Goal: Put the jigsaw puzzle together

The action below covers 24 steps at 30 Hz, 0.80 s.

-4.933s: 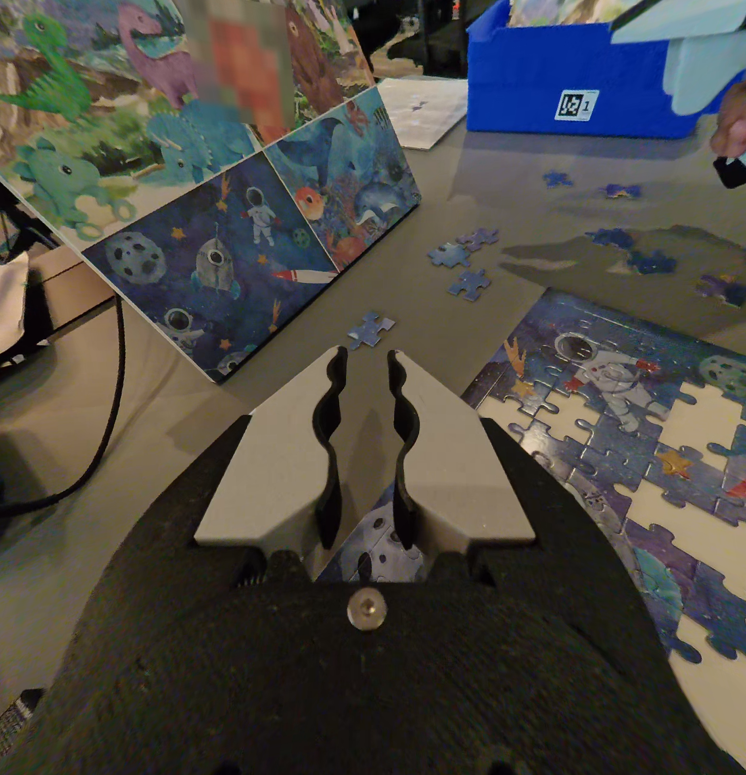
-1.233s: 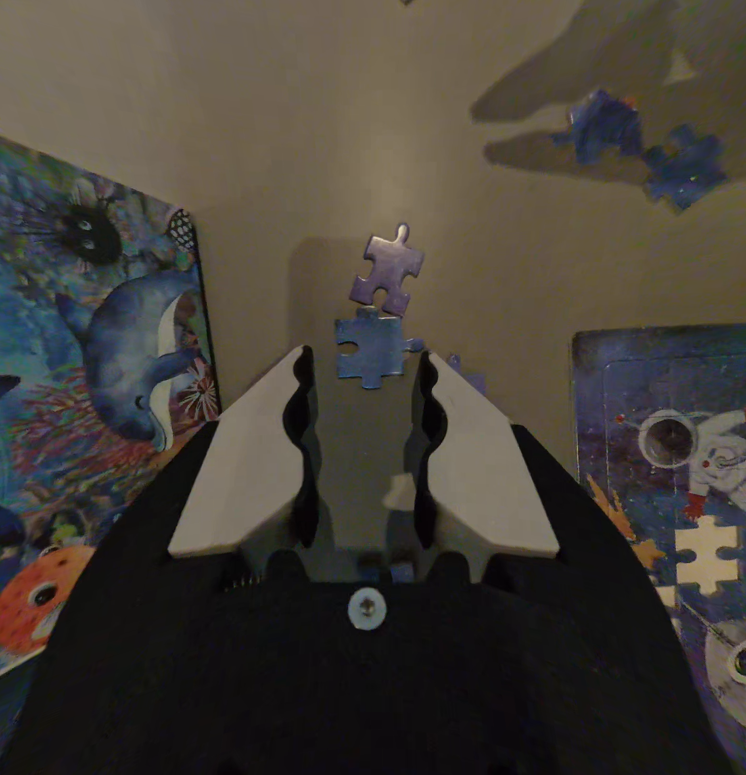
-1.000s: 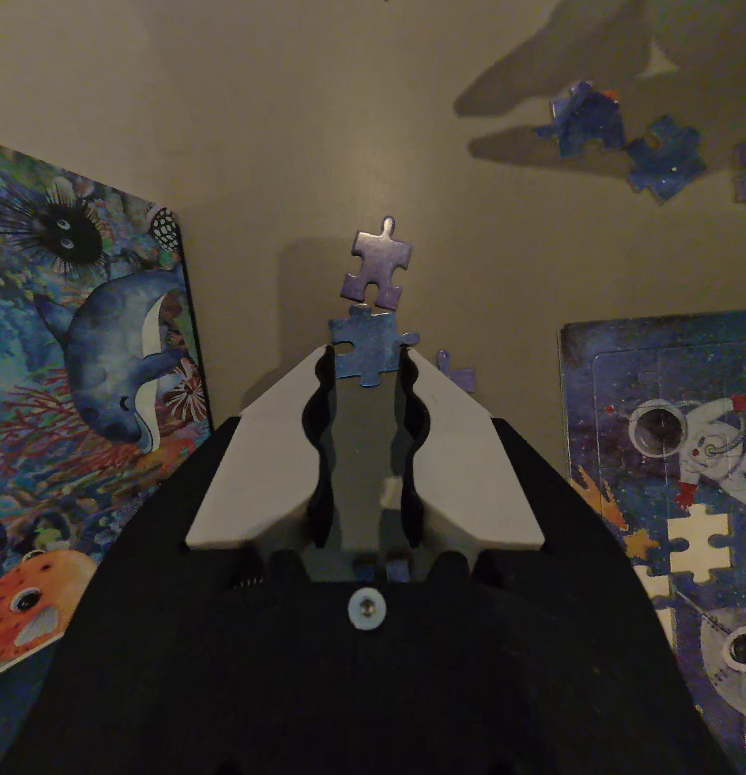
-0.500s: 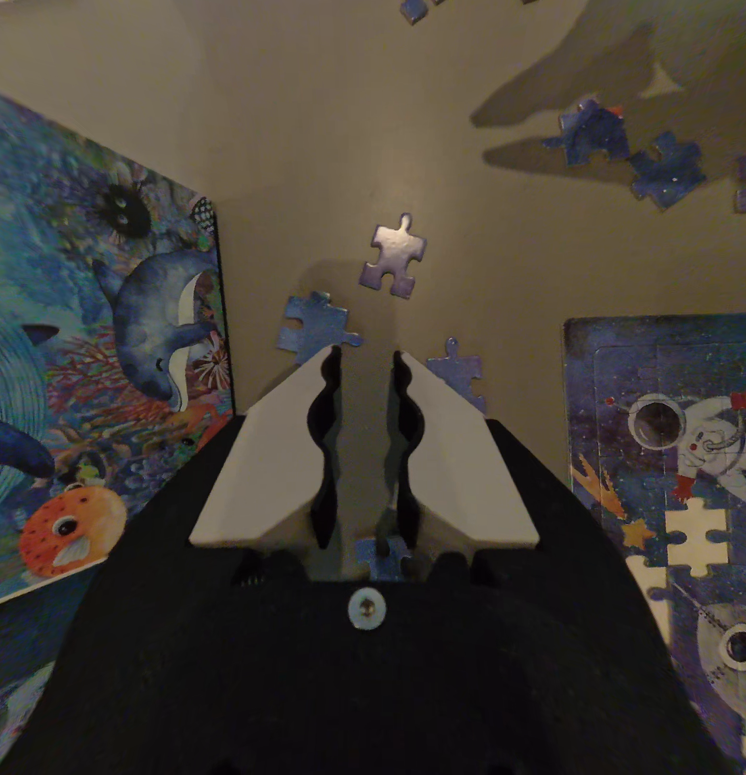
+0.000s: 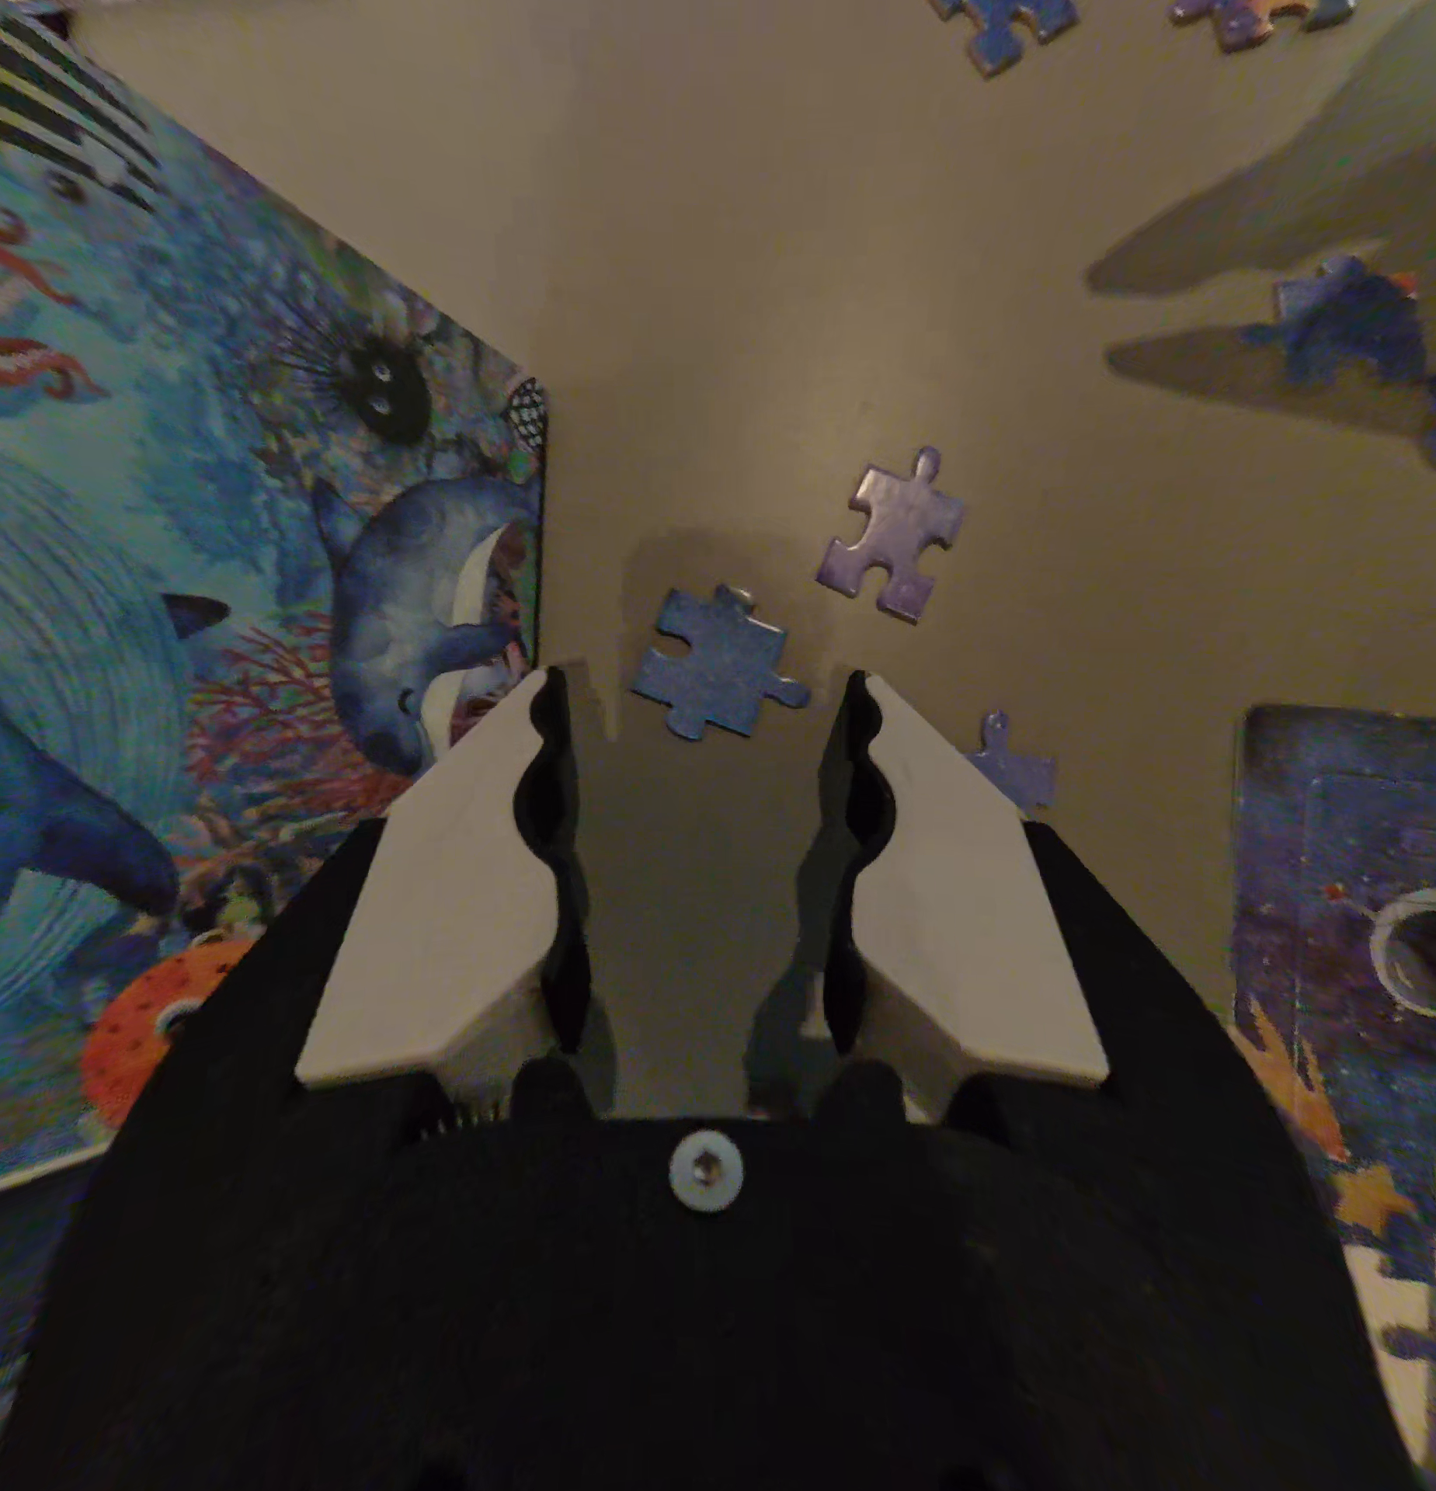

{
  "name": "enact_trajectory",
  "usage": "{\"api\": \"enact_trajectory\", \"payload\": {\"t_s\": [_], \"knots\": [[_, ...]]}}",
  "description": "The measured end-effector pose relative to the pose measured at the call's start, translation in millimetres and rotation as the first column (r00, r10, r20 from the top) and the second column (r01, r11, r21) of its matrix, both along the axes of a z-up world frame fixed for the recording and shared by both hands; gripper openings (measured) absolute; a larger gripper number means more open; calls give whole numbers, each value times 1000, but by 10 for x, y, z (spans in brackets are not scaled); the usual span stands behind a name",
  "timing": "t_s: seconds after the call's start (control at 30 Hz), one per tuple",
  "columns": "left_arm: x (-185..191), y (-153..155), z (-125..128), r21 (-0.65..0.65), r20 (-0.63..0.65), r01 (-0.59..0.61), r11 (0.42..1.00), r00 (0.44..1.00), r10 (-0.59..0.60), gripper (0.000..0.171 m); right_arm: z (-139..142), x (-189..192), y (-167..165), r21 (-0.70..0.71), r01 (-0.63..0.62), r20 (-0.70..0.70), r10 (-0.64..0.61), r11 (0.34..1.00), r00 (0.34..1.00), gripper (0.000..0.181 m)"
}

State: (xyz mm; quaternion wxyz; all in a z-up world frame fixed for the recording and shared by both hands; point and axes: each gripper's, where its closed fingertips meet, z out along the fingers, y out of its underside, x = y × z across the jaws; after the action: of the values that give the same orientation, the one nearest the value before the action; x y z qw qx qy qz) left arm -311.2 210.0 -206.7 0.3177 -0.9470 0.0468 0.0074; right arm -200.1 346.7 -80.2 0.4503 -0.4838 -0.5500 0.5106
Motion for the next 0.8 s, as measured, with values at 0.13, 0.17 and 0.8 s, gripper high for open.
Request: {"api": "enact_trajectory", "payload": {"t_s": [0.13, 0.17, 0.8], "knots": [[1, 11, -7, -9, 94, 5, 1000, 996, -4, 52, -4, -1, -7, -5, -6, 2, 6, 1000, 1000, 15], [-12, 11, -7, -10, 91, 9, 1000, 996, -8, 50, -1, -1, -7, -8, -7, 1, 7, 1000, 1000, 15], [1138, -585, 618, 153, 119, -11, 988, 993, -7, 40, 51, 24, 10, -64, -23, -26, 21, 998, 999, 15]]}}
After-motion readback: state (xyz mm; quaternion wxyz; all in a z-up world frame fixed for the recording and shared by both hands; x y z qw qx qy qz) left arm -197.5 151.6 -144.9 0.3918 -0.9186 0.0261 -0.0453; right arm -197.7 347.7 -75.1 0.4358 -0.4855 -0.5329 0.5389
